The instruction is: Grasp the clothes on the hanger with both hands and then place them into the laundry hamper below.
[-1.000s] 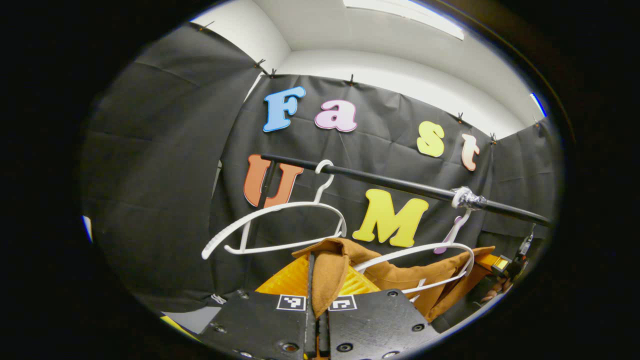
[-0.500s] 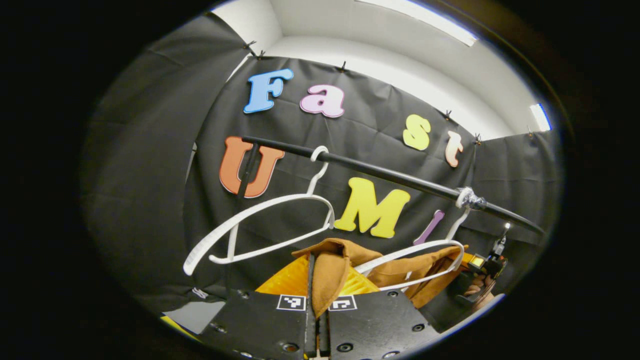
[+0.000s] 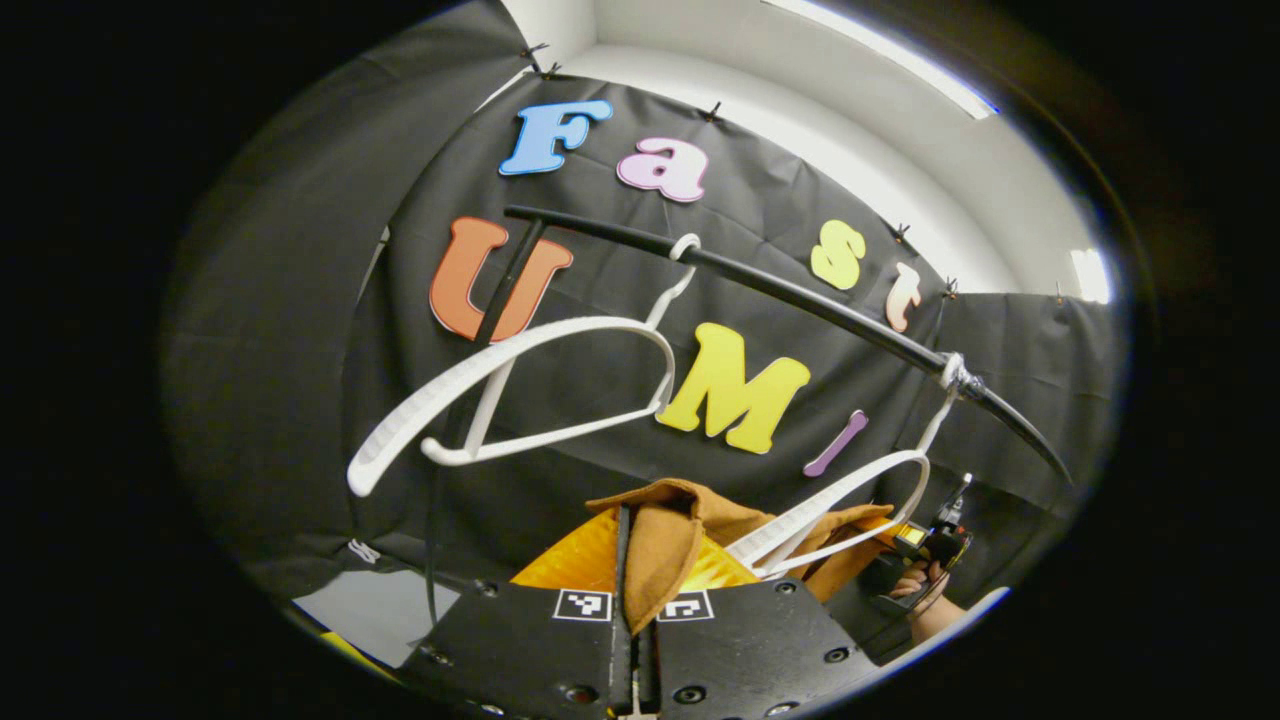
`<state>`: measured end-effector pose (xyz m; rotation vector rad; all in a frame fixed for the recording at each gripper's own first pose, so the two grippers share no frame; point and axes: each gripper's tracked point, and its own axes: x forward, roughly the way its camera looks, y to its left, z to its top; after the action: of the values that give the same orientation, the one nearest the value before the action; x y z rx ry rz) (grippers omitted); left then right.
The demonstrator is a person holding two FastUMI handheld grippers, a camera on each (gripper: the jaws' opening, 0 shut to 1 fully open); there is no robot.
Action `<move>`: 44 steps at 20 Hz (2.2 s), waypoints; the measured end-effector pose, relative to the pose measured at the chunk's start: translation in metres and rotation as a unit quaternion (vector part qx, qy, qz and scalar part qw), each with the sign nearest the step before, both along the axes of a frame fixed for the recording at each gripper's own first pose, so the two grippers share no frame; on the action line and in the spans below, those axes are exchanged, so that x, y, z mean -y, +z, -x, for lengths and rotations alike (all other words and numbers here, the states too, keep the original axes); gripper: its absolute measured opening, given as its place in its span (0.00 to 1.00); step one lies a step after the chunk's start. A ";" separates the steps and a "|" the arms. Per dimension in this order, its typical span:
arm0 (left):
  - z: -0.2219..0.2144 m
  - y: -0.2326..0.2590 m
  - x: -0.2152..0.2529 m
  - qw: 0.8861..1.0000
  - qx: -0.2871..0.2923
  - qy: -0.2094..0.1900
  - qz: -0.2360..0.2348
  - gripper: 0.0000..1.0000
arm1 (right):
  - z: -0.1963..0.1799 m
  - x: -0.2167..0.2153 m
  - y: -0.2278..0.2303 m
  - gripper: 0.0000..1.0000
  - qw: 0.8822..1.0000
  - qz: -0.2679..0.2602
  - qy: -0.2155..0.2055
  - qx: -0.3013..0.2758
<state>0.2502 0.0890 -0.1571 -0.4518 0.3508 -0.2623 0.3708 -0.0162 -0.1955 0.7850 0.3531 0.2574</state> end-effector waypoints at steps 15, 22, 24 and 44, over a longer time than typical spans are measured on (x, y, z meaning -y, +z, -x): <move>0.068 -0.059 0.008 0.995 -0.046 -0.032 -0.077 0.07 | 0.111 -0.025 -0.056 0.06 0.994 0.105 -0.022 -0.034; 0.100 -0.057 0.046 0.991 -0.043 -0.089 -0.092 0.07 | 0.160 -0.079 -0.046 0.06 0.989 0.144 0.014 -0.020; 0.106 -0.055 0.057 0.989 -0.038 -0.106 -0.093 0.07 | 0.171 -0.101 -0.038 0.05 0.988 0.154 0.033 -0.011; 0.135 -0.019 0.160 0.975 0.020 -0.197 -0.097 0.07 | 0.208 -0.209 -0.004 0.05 0.973 0.165 0.161 0.019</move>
<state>0.1150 -0.0705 -0.1756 -0.1803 0.4208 -0.6173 0.1626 0.1927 -0.1995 0.3917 0.4737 0.5038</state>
